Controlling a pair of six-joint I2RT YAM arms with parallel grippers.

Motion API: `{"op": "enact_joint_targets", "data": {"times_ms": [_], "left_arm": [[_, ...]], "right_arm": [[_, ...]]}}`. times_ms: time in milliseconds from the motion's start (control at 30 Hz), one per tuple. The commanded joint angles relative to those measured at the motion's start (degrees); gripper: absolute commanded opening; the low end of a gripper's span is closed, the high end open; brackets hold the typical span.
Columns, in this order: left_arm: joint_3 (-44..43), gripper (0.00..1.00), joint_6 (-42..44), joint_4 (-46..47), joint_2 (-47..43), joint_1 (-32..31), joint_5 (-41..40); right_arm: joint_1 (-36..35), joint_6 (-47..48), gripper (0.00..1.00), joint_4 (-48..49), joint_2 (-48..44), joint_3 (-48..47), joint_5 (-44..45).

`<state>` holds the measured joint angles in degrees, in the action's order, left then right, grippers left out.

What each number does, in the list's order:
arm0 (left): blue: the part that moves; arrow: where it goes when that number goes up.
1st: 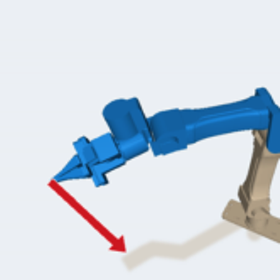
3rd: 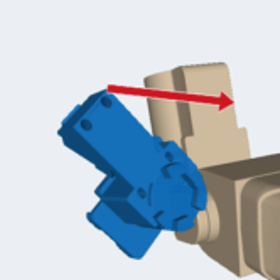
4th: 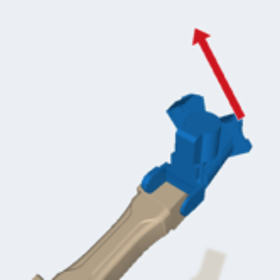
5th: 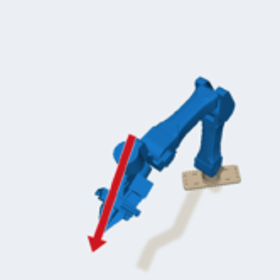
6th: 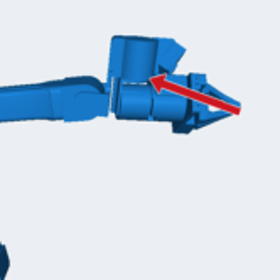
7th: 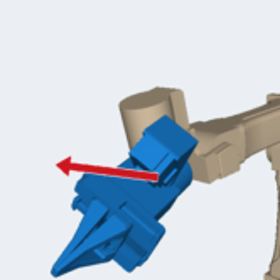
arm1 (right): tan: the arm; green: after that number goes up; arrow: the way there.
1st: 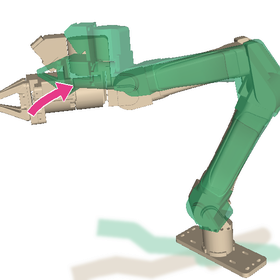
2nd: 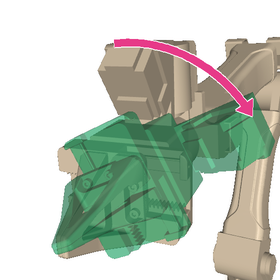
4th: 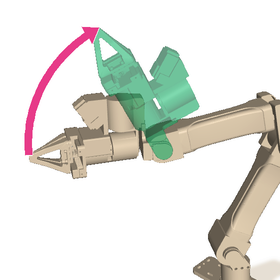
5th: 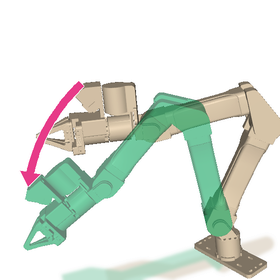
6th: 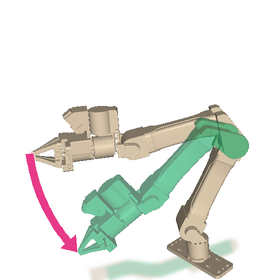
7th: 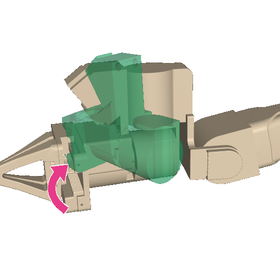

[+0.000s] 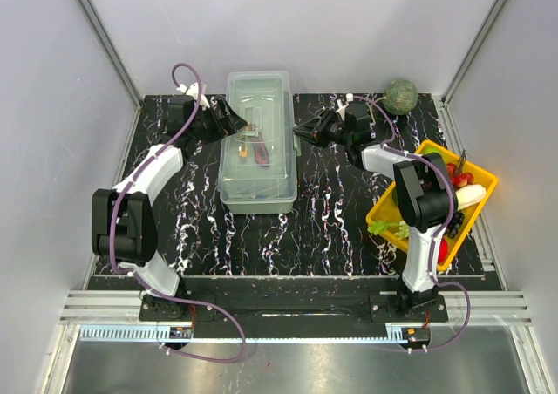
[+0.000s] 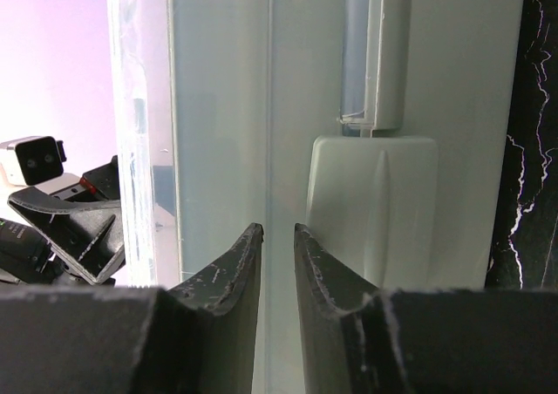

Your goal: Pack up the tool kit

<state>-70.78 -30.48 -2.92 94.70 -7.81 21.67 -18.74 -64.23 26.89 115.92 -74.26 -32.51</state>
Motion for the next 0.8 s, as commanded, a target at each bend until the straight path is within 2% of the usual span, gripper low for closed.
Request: {"op": "enact_joint_targets", "data": {"times_ms": [0, 200, 367, 600, 700, 767], "left_arm": [[-0.05, 0.95, -0.46, -3.32, 3.21, -1.68, 2.76], [-0.67, 0.95, 0.07, -4.38, 2.51, -1.68, 1.97], [-1.29, 0.95, 0.33, -5.25, 2.60, -1.68, 1.53], [-1.73, 0.96, 0.51, -6.48, 1.99, -1.59, 1.27], [-2.25, 0.95, 0.51, -7.45, 1.81, -1.59, 1.09], [-2.60, 0.96, 0.42, -8.41, 2.07, -1.68, 0.74]], "right_arm": [[-4.37, 1.38, 0.28, -0.25, -1.83, -0.18, -5.02], [-3.58, 8.40, 0.30, -12.89, -7.01, -6.86, 0.50], [-2.71, 17.02, 0.38, -30.11, -12.11, -9.06, 15.79], [-1.21, 21.77, 0.41, -39.37, -12.30, -7.22, 28.46], [-0.77, 22.83, 0.35, -41.48, -9.41, -8.18, 29.35], [-0.77, 23.79, 0.24, -42.36, -6.33, -10.19, 27.95]]}}
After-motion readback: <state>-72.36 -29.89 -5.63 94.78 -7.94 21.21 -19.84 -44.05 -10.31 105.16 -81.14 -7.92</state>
